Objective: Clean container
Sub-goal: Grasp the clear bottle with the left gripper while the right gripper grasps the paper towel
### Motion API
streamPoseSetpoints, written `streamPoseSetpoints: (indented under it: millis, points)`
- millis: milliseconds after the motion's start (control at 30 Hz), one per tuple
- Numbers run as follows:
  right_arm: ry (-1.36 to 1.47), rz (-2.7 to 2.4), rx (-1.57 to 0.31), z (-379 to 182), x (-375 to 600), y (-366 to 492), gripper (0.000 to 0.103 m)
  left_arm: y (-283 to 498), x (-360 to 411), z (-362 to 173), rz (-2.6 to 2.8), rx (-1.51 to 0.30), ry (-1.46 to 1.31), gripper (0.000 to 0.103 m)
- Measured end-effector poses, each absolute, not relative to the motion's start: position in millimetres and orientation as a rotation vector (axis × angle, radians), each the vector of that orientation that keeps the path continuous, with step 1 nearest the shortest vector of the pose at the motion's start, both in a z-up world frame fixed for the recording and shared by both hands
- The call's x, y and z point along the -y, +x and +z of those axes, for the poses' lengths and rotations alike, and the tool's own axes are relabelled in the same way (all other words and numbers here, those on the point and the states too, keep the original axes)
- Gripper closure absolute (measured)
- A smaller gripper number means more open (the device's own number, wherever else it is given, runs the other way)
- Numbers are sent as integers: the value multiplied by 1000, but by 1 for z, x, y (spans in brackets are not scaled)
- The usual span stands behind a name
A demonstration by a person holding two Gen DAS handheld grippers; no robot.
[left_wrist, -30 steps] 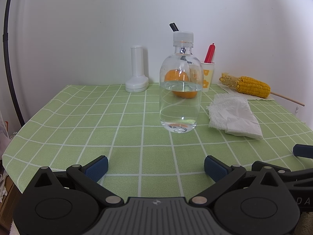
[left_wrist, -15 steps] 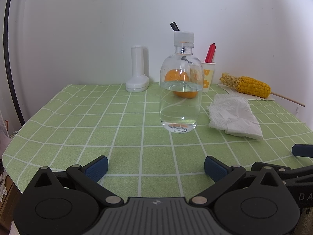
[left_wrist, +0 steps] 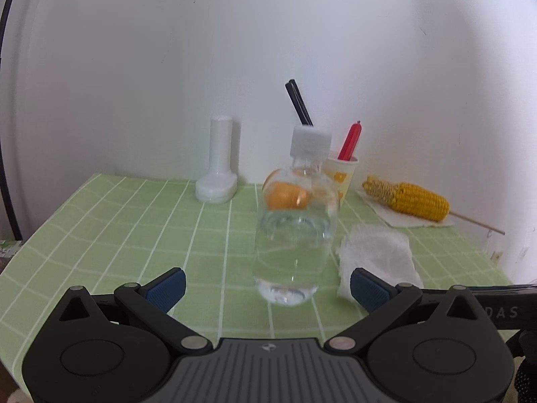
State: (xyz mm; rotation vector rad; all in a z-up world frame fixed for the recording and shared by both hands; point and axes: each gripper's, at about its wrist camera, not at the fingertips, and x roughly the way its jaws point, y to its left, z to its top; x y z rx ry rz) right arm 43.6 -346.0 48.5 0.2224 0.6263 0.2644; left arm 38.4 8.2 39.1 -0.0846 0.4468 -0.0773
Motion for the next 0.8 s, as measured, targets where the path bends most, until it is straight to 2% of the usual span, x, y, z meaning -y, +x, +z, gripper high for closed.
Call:
streamPoseSetpoints:
  millis: [133,200,267,400,433,467,533,767,800]
  points:
    - [251,252,-608,48,346,66,31,57,-11,40,-94,-439,-111,1]
    - [234,251,-607,47,342,76,41,63,-11,39,-106,-441,-119,1]
    - [221,251,-614,45,337,84,57,68,-12,37,-120,-442,-127,1]
    - [209,267,-634,43,333,93,72,78,-12,34,-149,-445,-141,5]
    - [196,274,-637,43,332,94,83,80,-11,33,-155,-446,-140,6]
    - [189,285,-641,43,332,94,86,81,-10,32,-159,-444,-137,8]
    - [212,300,-655,44,334,95,89,84,-8,30,-168,-434,-130,9]
    - [465,425,-604,65,357,91,91,82,-5,31,-214,-421,-145,37]
    - [483,447,-593,71,357,89,91,80,-6,32,-213,-421,-148,38]
